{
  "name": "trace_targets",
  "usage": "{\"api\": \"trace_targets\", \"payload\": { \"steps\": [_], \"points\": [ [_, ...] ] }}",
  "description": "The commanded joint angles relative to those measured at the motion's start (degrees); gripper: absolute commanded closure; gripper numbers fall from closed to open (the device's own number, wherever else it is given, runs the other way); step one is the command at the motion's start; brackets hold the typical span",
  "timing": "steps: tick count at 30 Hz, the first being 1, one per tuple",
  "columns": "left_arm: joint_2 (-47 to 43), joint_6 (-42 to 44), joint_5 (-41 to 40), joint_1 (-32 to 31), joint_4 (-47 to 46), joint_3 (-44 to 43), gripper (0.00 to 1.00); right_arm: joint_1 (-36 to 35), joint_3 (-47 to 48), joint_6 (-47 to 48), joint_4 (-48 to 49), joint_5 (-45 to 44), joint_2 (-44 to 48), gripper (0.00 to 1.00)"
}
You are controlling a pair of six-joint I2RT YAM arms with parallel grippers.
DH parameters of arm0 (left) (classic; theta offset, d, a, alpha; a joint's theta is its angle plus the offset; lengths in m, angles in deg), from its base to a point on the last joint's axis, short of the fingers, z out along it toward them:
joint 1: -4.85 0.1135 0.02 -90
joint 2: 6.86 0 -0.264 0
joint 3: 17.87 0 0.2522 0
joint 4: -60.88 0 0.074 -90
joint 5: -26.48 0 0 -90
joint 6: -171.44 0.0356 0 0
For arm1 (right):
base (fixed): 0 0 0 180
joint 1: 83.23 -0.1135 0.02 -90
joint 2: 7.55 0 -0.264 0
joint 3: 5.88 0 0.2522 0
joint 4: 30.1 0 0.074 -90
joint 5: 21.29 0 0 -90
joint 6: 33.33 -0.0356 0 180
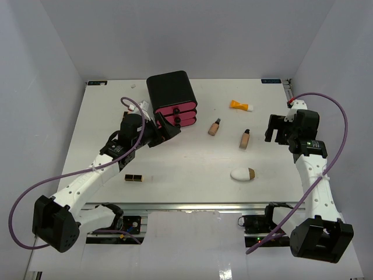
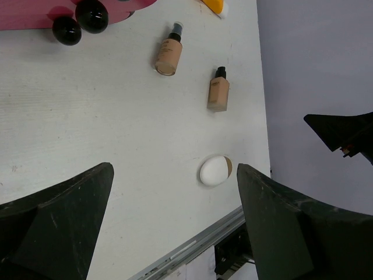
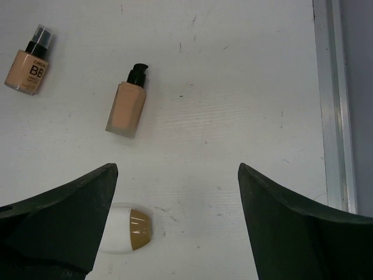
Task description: Organize the makeup
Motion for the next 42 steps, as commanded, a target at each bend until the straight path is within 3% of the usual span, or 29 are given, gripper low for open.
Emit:
{"api": "trace_targets", "payload": {
  "steps": [1, 8, 15, 19, 28, 34, 42],
  "points": [
    [1.22, 0.38, -2.20, -2.09, -0.02, -3.86, 0.02, -0.02, 3.24, 5.23, -0.25, 8.07, 0.87, 0.10],
    [3.44, 0.93, -7.58, -4.81, 2.78, -7.92, 0.02, -0.11, 4.92, 23.28, -3.98, 32.06, 2.67, 0.10],
    [6.45, -0.37, -13.13, -6.92, 8.56, -13.80, 0.03, -0.20, 7.72, 25.30, -7.38, 36.41, -0.03, 0.10],
    [10.51, -3.75, -17.62, -8.71, 16.79, -21.28, 0.06, -0.20, 9.53, 22.28, -7.95, 37.43, -1.79, 0.10],
    [25.29, -5.02, -26.64, -10.33, 29.06, -35.26, 0.09, -0.20, 10.61, 22.23, -7.79, 51.93, -5.36, 0.10],
    [31.66, -2.29, -32.50, -10.15, 31.07, -40.70, 0.10, -0.20, 9.29, 25.39, -6.73, 57.34, -6.51, 0.09],
    [37.78, 1.37, -33.32, -7.72, 28.64, -44.73, 0.18, -0.17, 7.39, 26.38, -5.31, 59.57, -7.20, 0.00]
  ]
}}
